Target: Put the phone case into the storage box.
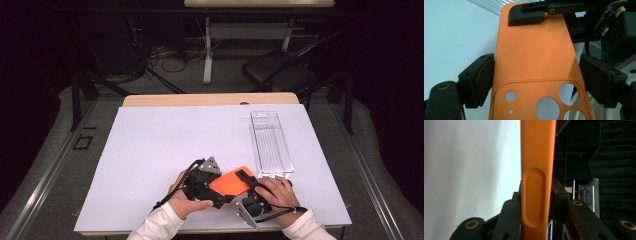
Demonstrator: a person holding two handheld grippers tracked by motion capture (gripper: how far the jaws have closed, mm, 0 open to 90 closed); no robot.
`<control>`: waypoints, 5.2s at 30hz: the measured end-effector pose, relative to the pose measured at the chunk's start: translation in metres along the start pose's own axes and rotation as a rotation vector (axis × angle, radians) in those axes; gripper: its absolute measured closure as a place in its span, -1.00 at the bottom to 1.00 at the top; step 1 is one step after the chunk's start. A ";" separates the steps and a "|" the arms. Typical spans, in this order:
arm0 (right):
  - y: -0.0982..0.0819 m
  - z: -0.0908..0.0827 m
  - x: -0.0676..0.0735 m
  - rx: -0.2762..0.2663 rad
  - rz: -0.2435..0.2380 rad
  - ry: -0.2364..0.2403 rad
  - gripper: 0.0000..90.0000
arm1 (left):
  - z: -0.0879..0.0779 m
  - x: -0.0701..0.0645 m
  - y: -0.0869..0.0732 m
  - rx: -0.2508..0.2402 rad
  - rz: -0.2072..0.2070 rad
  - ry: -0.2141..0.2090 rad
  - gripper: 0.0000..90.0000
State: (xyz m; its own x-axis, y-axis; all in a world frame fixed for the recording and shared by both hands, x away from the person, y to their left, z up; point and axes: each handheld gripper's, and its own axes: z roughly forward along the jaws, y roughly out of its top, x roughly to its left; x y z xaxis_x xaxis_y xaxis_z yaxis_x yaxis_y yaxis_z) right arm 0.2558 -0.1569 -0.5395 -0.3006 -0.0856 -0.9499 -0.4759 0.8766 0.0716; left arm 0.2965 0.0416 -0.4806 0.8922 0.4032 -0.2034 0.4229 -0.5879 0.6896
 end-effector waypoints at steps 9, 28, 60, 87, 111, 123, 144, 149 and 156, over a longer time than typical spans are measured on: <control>0.003 0.001 -0.003 -0.007 0.004 -0.026 0.76 | -0.005 0.001 0.001 -0.001 -0.030 -0.001 -0.65; 0.002 0.002 -0.003 0.002 0.001 -0.038 0.90 | -0.002 0.009 -0.003 -0.012 -0.085 -0.053 -0.65; -0.002 0.003 -0.002 0.008 0.012 -0.023 0.94 | -0.007 0.009 -0.001 -0.049 -0.092 -0.031 -0.75; -0.007 0.002 -0.006 0.015 0.159 0.044 0.94 | -0.069 0.025 0.001 -0.217 -0.119 0.038 -0.73; -0.022 0.008 -0.027 -0.066 0.546 0.248 0.94 | -0.091 0.034 0.000 -0.258 -0.127 0.083 -0.66; -0.028 0.013 -0.037 -0.084 0.655 0.352 0.94 | -0.091 0.034 0.007 -0.245 -0.109 0.091 -0.65; -0.037 0.021 -0.039 -0.151 0.886 0.567 0.94 | -0.090 0.029 0.010 -0.144 -0.055 0.073 -0.62; -0.038 0.022 -0.041 -0.165 0.949 0.608 0.94 | -0.087 0.028 0.008 -0.131 -0.044 0.069 -0.52; -0.039 0.023 -0.042 -0.192 0.994 0.615 0.94 | -0.080 0.028 0.007 -0.125 -0.042 0.054 -0.38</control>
State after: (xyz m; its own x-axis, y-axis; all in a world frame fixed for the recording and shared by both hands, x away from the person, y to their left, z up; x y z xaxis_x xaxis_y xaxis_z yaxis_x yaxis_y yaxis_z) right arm 0.3061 -0.1766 -0.5099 -0.9309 0.3334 -0.1493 0.0904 0.6062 0.7901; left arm 0.3119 0.1045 -0.4258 0.8631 0.4645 -0.1983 0.4334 -0.4796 0.7630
